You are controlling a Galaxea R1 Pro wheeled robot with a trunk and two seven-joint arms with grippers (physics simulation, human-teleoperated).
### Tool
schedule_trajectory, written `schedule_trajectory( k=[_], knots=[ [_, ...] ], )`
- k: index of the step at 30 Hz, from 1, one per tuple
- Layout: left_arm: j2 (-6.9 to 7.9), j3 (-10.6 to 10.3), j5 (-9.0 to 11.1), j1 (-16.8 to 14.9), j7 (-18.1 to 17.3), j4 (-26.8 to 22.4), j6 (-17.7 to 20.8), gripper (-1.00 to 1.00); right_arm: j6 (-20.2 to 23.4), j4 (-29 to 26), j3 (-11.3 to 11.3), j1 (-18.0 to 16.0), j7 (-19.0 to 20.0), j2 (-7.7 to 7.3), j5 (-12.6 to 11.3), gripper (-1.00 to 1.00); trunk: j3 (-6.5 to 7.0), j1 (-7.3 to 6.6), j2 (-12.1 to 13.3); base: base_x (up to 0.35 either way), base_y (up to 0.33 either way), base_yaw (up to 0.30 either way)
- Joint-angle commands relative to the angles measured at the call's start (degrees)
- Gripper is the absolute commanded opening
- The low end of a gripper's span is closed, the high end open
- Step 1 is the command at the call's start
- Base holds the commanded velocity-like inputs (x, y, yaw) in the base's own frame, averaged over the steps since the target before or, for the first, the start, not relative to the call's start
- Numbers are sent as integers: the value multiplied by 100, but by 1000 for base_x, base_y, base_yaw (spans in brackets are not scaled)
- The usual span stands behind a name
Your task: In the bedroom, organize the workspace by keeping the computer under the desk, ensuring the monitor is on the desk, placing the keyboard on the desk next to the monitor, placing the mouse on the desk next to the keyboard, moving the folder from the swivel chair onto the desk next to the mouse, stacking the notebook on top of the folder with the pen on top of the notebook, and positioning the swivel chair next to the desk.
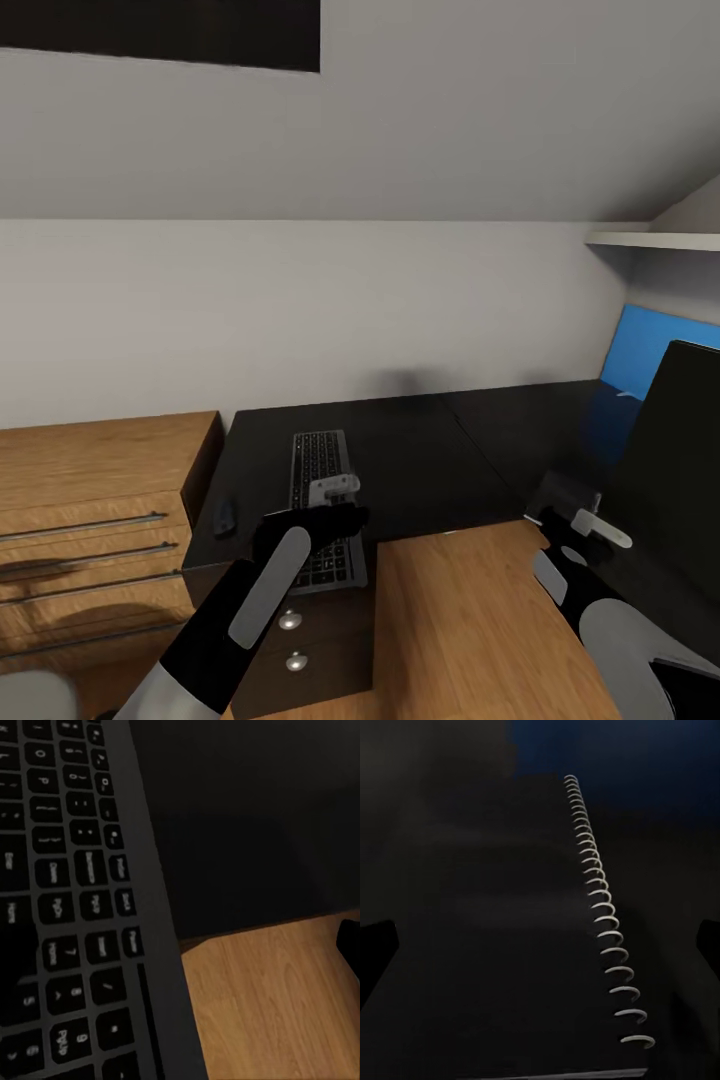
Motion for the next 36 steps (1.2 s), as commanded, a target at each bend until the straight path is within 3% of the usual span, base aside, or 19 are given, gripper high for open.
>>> schedule_trajectory(
  k=[1, 7, 30, 36],
  knots=[
    [0, -6, 59, -5, 60, -5, 4, 100, -35, 3, 14, -4, 4, -1, -60, 100, -6, 0, -3, 29, 0, 0],
    [-15, -49, 54, -5, 61, -59, 16, 100, -29, 3, 14, -4, 4, -1, -60, 100, -6, 0, -3, 10, 0, 0],
    [-26, -96, 53, -5, 68, -81, 14, 100, -26, 3, 14, -4, 4, -1, -60, 100, -419, 505, -926, 0, 0, 0],
    [-26, -103, 53, -5, 63, -77, 14, 100, -26, 3, 14, -4, 4, -1, -60, 100, -419, 505, -926, 0, 0, 0]
  ],
)
